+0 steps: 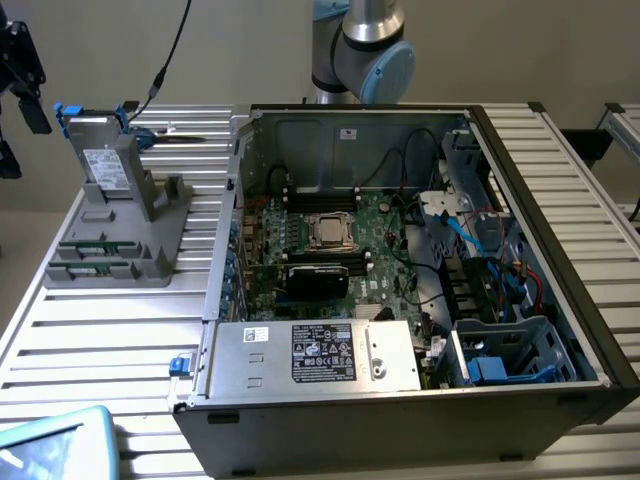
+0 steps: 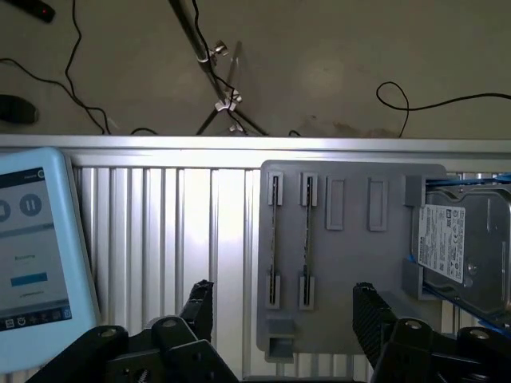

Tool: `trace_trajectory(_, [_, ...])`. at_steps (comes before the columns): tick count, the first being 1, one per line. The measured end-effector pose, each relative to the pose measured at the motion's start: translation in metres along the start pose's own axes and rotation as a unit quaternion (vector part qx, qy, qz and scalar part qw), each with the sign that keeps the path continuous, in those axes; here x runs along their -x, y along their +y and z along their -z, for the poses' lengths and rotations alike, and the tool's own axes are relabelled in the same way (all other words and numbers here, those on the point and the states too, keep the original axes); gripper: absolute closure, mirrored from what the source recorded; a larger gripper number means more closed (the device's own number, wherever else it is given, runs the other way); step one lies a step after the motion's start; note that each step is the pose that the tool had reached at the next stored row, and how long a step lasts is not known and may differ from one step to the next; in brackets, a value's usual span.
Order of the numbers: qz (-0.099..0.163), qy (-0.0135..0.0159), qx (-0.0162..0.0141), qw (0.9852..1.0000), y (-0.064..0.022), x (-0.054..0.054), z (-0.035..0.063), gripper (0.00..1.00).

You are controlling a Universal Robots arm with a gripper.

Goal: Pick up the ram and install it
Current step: 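Pick up the ram and move it above insertion slot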

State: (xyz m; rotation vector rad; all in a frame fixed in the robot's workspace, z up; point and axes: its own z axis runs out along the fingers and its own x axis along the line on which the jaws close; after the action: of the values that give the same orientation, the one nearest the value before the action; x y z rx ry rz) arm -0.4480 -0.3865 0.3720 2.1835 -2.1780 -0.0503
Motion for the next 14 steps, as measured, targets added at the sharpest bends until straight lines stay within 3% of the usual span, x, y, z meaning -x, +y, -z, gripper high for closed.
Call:
trace_trajectory(5, [0.000, 0.0000, 0.0000, 1.0000, 0.0000, 0.0000, 0.0000, 0.34])
trace_trajectory(6, [0.000, 0.0000, 0.0000, 1.0000, 0.0000, 0.0000, 0.0000, 0.41])
trace_trajectory(14, [0.000, 0.0000, 0.0000, 1.0000, -0.0002, 0.0000, -0.0037, 0.41])
